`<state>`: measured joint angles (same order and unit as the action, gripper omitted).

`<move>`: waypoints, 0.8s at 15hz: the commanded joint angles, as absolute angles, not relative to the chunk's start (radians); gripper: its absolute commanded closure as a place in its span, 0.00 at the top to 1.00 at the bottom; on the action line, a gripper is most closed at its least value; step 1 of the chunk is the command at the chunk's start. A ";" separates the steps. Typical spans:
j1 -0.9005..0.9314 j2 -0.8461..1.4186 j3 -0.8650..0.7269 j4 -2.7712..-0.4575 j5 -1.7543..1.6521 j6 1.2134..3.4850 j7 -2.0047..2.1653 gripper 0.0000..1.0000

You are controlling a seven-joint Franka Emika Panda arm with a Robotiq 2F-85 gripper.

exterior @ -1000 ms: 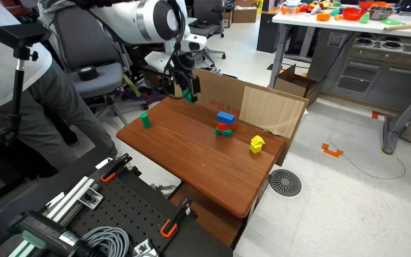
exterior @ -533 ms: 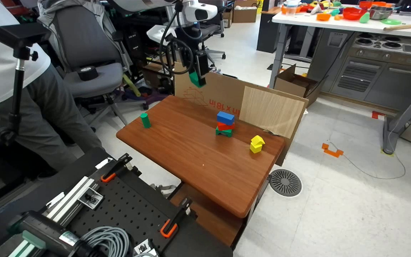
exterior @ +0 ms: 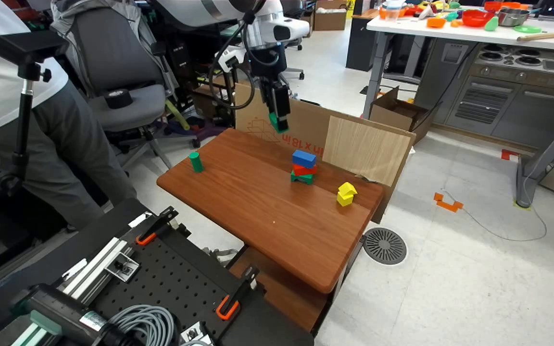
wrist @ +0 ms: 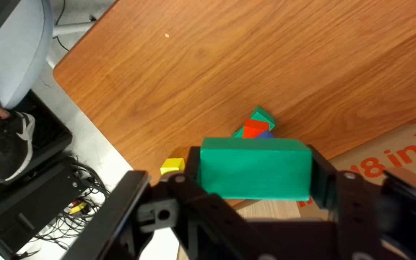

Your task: Move the green block in the center of the table forwards

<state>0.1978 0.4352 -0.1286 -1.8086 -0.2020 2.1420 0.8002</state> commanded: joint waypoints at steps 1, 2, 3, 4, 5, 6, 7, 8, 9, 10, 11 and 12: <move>0.188 0.419 -0.118 -1.847 -0.213 2.126 0.859 0.43; 0.190 0.415 -0.118 -1.865 -0.217 2.132 0.874 0.43; 0.193 0.413 -0.120 -1.883 -0.222 2.138 0.894 0.43; 0.193 0.410 -0.122 -1.902 -0.221 2.146 0.921 0.43; 0.190 0.408 -0.120 -1.918 -0.208 2.152 0.951 0.43; 0.189 0.411 -0.120 -1.931 -0.199 2.145 0.984 0.43; 0.191 0.416 -0.121 -1.940 -0.196 2.135 1.023 0.43; 0.191 0.422 -0.119 -1.947 -0.188 2.118 1.061 0.43; 0.191 0.432 -0.117 -1.954 -0.179 2.105 1.103 0.43; 0.192 0.437 -0.114 -1.964 -0.166 2.092 1.143 0.43; 0.196 0.449 -0.113 -1.975 -0.154 2.093 1.204 0.43; 0.200 0.462 -0.112 -1.987 -0.149 2.102 1.264 0.43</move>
